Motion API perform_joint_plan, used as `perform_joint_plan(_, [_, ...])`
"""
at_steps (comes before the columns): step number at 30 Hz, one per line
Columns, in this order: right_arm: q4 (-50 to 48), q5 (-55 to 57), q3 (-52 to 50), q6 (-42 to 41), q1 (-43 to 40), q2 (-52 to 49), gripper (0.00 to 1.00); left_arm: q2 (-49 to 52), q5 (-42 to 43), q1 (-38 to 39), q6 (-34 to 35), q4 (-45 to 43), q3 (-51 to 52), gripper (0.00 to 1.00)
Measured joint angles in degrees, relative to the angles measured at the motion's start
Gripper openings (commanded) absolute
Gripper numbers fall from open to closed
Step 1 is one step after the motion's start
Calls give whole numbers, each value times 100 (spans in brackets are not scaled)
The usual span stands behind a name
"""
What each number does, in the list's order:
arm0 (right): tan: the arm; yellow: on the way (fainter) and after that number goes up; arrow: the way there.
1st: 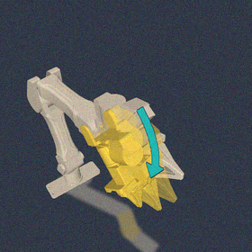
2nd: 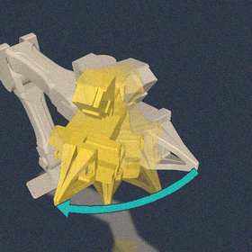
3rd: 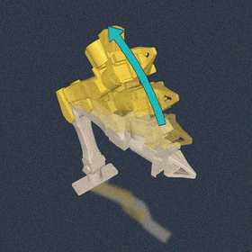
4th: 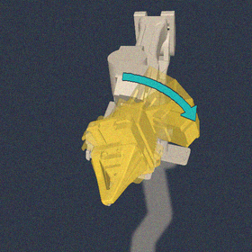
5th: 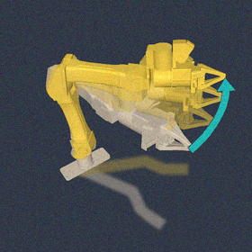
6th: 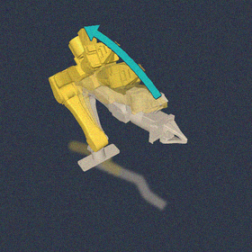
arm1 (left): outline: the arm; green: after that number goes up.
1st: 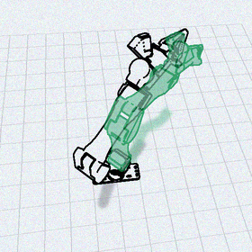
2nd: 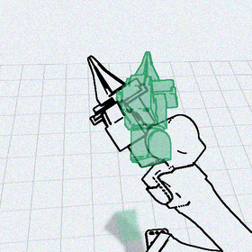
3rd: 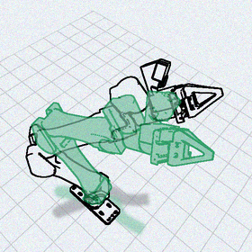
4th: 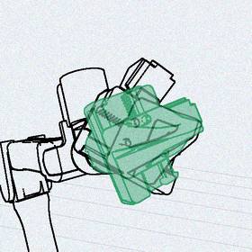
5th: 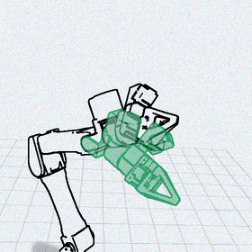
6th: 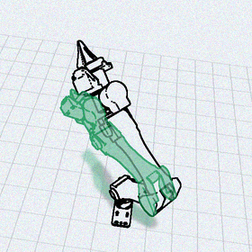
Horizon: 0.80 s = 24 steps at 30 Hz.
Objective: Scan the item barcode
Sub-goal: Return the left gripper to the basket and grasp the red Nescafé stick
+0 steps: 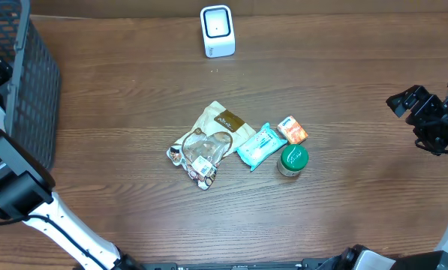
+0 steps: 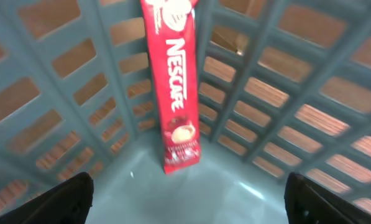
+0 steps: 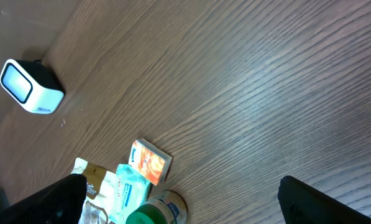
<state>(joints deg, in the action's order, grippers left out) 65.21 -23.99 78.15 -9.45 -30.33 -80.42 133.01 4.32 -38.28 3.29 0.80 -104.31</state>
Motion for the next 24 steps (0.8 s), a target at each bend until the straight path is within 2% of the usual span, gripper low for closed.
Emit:
perform_joint_plan(6, [-2, -2, 0, 0, -2, 0, 100, 393, 44, 0, -81, -763, -31, 82])
perform_joint_plan(7, [-2, 0, 0, -4, -2, 0, 100, 463, 79, 2, -98, -907, -31, 75])
perform_joint_plan(10, [0, 0, 0, 0, -2, 0, 100, 723, 232, 15, -264, -1423, -52, 70])
perform_joint_plan(15, [-2, 0, 0, -2, -2, 0, 100, 927, 411, 42, -404, -1657, -57, 57])
perform_joint_plan(17, [0, 2, 0, 0, -2, 0, 100, 953, 474, 42, -433, -1683, -57, 43])
perform_joint_plan(18, [-2, 0, 0, 2, -2, 0, 100, 964, 505, 42, -450, -1694, -57, 29])
perform_joint_plan(20, [0, 2, 0, -2, -2, 0, 100, 977, 584, 42, -483, -1703, -57, 7])
perform_joint_plan(21, [2, 0, 0, 0, -2, 0, 100, 986, 619, 44, -509, -1716, -57, 4])
perform_joint_plan(24, [-2, 0, 0, -2, -2, 0, 100, 997, 649, 42, -496, -1827, -57, 4])
